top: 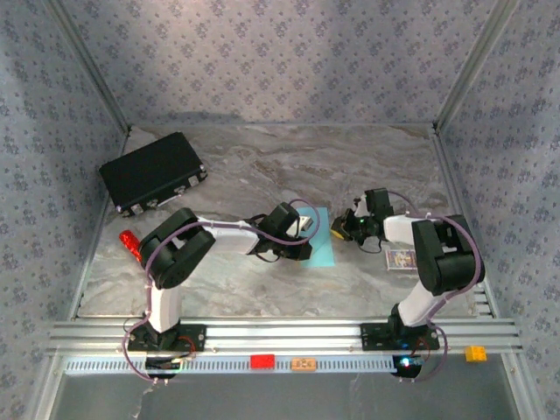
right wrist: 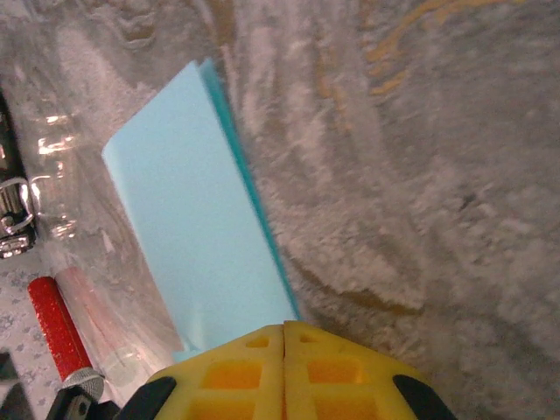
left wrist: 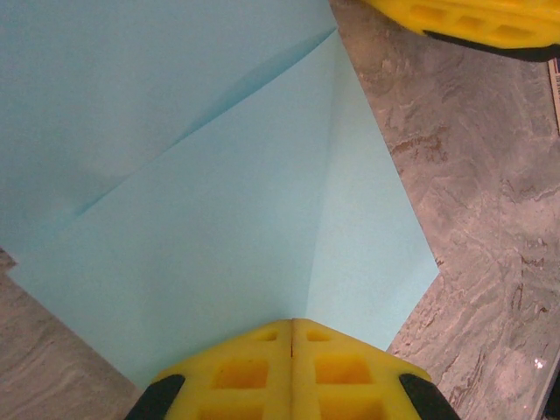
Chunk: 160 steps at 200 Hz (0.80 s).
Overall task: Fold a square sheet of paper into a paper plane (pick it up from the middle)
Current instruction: Fold the triangle a second time at the center of the table.
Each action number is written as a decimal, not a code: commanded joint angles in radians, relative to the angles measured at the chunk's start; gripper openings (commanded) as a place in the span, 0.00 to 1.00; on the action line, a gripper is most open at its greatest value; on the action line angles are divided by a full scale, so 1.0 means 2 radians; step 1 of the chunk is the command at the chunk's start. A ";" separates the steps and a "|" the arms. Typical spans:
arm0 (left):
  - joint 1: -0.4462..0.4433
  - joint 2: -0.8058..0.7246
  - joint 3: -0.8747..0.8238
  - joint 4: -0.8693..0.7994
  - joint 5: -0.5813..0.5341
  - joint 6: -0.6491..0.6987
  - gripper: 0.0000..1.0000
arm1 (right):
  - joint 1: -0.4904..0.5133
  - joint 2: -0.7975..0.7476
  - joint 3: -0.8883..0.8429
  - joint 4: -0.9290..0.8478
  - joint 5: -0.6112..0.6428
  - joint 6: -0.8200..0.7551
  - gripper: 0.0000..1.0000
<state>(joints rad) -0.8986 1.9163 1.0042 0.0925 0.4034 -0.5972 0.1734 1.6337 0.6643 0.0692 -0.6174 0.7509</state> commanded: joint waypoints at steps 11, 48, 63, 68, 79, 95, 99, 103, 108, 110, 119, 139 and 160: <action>-0.003 0.000 -0.019 -0.046 -0.012 -0.004 0.00 | 0.026 -0.039 -0.001 -0.010 0.000 -0.003 0.09; -0.002 -0.005 -0.015 -0.045 -0.013 -0.007 0.00 | 0.049 -0.022 -0.021 0.024 -0.023 0.019 0.09; -0.002 -0.006 -0.012 -0.045 -0.013 -0.009 0.00 | 0.053 -0.012 -0.021 0.007 -0.011 0.016 0.08; -0.002 -0.006 -0.011 -0.045 -0.013 -0.009 0.00 | 0.052 -0.006 -0.019 -0.006 -0.005 0.014 0.07; -0.002 -0.007 -0.008 -0.044 -0.012 -0.010 0.00 | 0.047 0.007 -0.018 -0.014 0.001 0.011 0.06; -0.002 -0.008 -0.003 -0.044 -0.011 -0.012 0.00 | 0.040 0.015 -0.033 0.009 0.004 0.021 0.06; -0.002 -0.009 -0.002 -0.044 -0.011 -0.012 0.00 | 0.039 0.016 -0.034 0.011 0.006 0.022 0.06; -0.002 -0.009 0.000 -0.045 -0.011 -0.013 0.00 | 0.039 0.016 -0.035 0.009 0.007 0.021 0.06; -0.002 -0.011 0.002 -0.045 -0.011 -0.013 0.00 | 0.038 0.016 -0.034 0.003 0.011 0.020 0.06; -0.002 -0.011 0.002 -0.045 -0.010 -0.013 0.00 | 0.039 0.016 -0.033 0.002 0.012 0.019 0.06; -0.002 -0.015 0.007 -0.045 -0.009 -0.014 0.01 | 0.038 0.014 -0.033 -0.003 0.018 0.016 0.06; -0.001 -0.019 0.022 -0.046 -0.010 -0.015 0.03 | 0.039 0.013 -0.035 -0.007 0.022 0.013 0.06; -0.001 -0.012 0.043 -0.039 0.003 -0.020 0.04 | 0.039 0.014 -0.035 -0.006 0.022 0.012 0.06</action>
<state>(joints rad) -0.8986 1.9106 1.0317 0.0418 0.3996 -0.6220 0.2569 1.6478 0.6178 0.1059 -0.6369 0.7773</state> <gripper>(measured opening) 0.047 0.057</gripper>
